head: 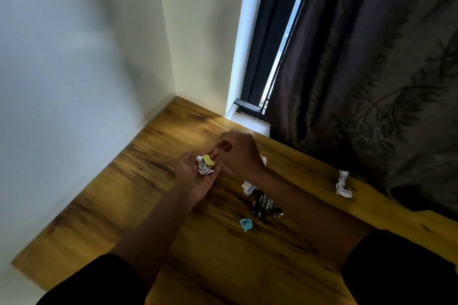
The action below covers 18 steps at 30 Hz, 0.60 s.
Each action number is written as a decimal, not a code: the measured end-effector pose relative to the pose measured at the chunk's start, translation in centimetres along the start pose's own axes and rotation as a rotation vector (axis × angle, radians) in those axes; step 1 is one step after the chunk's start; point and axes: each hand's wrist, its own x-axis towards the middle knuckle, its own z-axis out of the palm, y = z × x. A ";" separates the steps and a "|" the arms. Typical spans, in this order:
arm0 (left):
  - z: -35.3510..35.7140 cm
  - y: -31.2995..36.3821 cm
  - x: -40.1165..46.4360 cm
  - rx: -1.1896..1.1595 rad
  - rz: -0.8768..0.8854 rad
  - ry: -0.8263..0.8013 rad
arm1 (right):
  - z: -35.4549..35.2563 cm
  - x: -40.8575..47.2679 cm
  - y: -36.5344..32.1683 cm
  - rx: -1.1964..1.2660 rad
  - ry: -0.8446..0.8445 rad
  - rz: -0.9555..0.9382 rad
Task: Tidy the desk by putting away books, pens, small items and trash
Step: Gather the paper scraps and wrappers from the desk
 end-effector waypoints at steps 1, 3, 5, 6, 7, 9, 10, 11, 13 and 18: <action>0.1 -0.2 -0.2 0.019 0.003 0.012 | 0.2 -0.9 -0.7 0.026 -0.026 -0.024; 0.1 -0.5 -0.4 0.026 0.004 -0.005 | 0.8 -2.6 -1.5 0.052 -0.085 -0.068; 0.1 -1.0 -0.7 0.016 -0.004 -0.024 | 0.8 -3.8 -1.9 0.065 -0.092 -0.092; 0.1 -1.2 -0.9 0.004 -0.009 -0.029 | 0.6 -4.1 -2.0 0.064 -0.063 -0.095; 0.1 -1.4 -1.1 -0.012 -0.009 -0.033 | 0.2 -4.4 -1.9 0.059 -0.024 -0.076; 0.0 -1.7 -1.2 -0.054 -0.005 -0.042 | -0.7 -4.8 -0.9 0.024 0.070 -0.011; -0.1 -1.7 -1.4 -0.079 0.000 -0.034 | -1.3 -5.0 -0.3 -0.021 0.108 0.031; -0.2 -1.7 -1.6 -0.097 0.004 -0.025 | -1.9 -5.3 0.4 -0.077 0.118 0.078; -0.5 -1.8 -1.8 -0.109 0.007 -0.022 | -2.9 -5.4 2.0 -0.209 0.023 0.231; -1.1 -1.7 -2.8 -0.103 0.018 -0.044 | -3.7 -5.3 5.3 -0.345 -0.186 0.512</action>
